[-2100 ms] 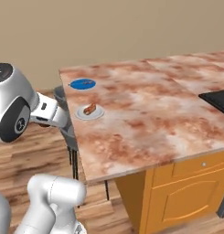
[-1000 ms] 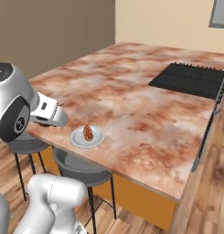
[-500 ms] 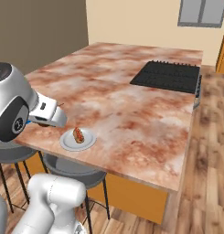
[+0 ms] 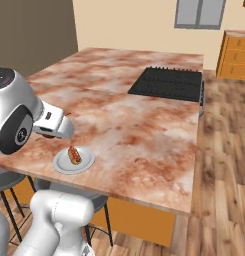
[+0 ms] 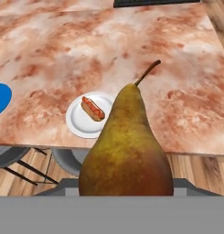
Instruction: Pick up the pear and mango from the fridge and place one fruit on each plate on the dining counter.
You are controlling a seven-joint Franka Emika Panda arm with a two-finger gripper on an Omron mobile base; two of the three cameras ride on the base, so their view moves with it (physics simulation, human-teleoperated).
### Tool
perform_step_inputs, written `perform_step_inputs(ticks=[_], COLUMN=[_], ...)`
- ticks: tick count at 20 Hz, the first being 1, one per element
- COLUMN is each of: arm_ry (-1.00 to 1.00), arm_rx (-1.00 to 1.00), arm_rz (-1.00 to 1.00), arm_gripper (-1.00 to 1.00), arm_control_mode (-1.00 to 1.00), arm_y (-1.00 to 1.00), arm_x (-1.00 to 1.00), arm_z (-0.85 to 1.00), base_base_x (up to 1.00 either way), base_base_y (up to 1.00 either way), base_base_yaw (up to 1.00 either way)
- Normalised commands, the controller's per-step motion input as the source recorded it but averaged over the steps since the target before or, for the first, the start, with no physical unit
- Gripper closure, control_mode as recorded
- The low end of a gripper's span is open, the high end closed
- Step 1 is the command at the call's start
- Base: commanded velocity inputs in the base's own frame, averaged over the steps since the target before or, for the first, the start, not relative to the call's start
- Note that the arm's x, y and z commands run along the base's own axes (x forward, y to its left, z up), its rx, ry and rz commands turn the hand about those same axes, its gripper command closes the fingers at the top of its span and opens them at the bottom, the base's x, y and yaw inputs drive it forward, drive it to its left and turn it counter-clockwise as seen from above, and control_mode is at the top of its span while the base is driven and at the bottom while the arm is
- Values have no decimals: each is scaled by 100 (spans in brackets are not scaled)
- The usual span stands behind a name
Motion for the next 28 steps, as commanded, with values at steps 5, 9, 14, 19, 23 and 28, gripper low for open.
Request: perform_step_inputs(ticks=[5,9,14,19,23,28], arm_ry=[0,16,53,19,6,11], arm_rx=[0,-2,-7,-20,-4,2], arm_rz=[0,11,23,25,14,10], arm_gripper=[100,100,100,100,100,100], arm_control_mode=[100,-100,-100,-100,-100,-100], arm_y=[0,21,64,73,53,12], arm_x=[0,57,50,0,38,62], arm_z=[0,-17,-50,-100,-100,-70], base_base_x=[0,4,0,0,0,0], base_base_y=[0,0,0,0,0,0], base_base_yaw=[0,0,0,0,0,0])
